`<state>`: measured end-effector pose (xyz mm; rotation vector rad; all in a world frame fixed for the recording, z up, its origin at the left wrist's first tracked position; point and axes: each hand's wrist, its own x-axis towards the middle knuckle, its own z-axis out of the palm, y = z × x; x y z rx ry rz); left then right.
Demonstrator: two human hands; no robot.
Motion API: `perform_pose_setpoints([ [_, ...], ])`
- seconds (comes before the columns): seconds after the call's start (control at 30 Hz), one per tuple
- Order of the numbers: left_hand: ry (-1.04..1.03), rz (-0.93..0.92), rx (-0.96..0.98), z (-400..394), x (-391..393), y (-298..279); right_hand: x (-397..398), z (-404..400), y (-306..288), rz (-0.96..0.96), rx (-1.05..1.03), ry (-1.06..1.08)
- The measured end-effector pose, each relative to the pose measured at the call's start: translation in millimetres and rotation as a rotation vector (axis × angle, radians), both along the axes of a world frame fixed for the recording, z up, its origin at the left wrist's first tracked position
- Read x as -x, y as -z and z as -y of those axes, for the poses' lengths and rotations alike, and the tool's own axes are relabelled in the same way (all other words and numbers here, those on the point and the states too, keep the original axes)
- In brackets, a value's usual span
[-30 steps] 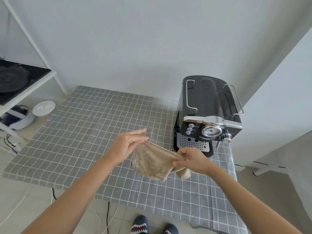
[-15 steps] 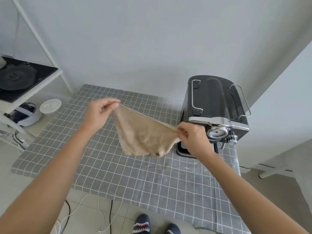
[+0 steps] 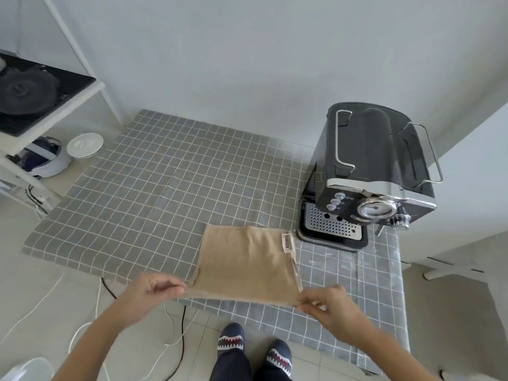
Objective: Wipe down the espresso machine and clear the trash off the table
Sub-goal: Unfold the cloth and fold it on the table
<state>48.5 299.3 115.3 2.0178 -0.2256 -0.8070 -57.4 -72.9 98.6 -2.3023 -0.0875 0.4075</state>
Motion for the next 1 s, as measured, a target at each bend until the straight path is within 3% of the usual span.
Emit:
perform_pose_setpoints([
  [0.13,0.014,-0.024,-0.094,-5.3,-6.6,29.7,1.3,-4.3,28.5,-0.129,0.023,0.078],
  [0.37,-0.062,0.305,-0.182,58.6,-95.4,64.3,-80.0,-5.0,46.3,-0.017,0.089,0.521],
  [0.47,-0.058,0.354,-0.347,102.0,-115.2,85.9,-89.9,-6.6,68.4,-0.248,0.194,0.654],
  [0.6,0.213,0.533,-0.3,174.1,-110.4,111.2,-58.2,-22.8,95.3,-0.508,0.309,0.741],
  [0.73,0.565,0.585,-0.347,233.7,-92.8,137.0,-43.8,-34.9,98.9,-0.499,0.257,0.835],
  [0.83,0.614,0.708,-0.407,252.2,-84.3,144.1,-45.9,-36.4,96.0,-0.474,0.227,0.861],
  [1.0,0.651,0.508,-0.344,254.2,-101.3,127.6,-44.3,-42.6,94.8,-0.416,0.134,0.885],
])
